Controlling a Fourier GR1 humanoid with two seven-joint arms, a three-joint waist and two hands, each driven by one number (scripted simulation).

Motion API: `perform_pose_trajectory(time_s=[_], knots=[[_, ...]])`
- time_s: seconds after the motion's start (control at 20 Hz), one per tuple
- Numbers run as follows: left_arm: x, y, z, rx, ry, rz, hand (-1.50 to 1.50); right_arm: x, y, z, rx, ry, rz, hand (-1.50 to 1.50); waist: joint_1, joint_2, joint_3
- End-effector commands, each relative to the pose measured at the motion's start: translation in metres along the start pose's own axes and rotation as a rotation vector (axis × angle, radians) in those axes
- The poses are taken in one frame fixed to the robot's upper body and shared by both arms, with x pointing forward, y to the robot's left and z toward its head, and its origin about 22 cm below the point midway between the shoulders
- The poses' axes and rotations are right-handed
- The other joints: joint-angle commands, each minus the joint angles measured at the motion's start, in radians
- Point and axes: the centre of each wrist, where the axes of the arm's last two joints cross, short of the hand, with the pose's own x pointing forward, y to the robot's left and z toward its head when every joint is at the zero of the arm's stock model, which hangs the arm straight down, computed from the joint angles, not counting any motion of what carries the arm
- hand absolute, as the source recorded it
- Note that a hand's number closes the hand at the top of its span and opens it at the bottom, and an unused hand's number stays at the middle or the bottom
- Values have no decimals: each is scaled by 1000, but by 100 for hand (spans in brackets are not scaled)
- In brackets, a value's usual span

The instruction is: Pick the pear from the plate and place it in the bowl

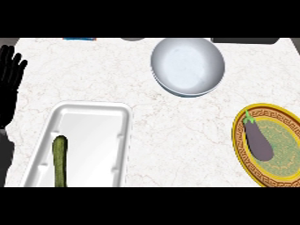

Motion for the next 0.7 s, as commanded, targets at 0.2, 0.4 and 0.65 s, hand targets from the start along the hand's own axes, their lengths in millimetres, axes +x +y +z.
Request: perform_pose_trajectory(time_s=[0.2,0.4,0.65], knots=[[-11,2,3,38,12,-15,0,63,-4,-76,129,-125,-195,150,-25,-8,-2],[3,4,9,10,8,-11,0,86,9,-102,148,-120,-202,150,-20,-10,-1],[0,12,1,17,2,-14,0,124,58,-144,249,-142,-180,150,-24,-8,-2]])
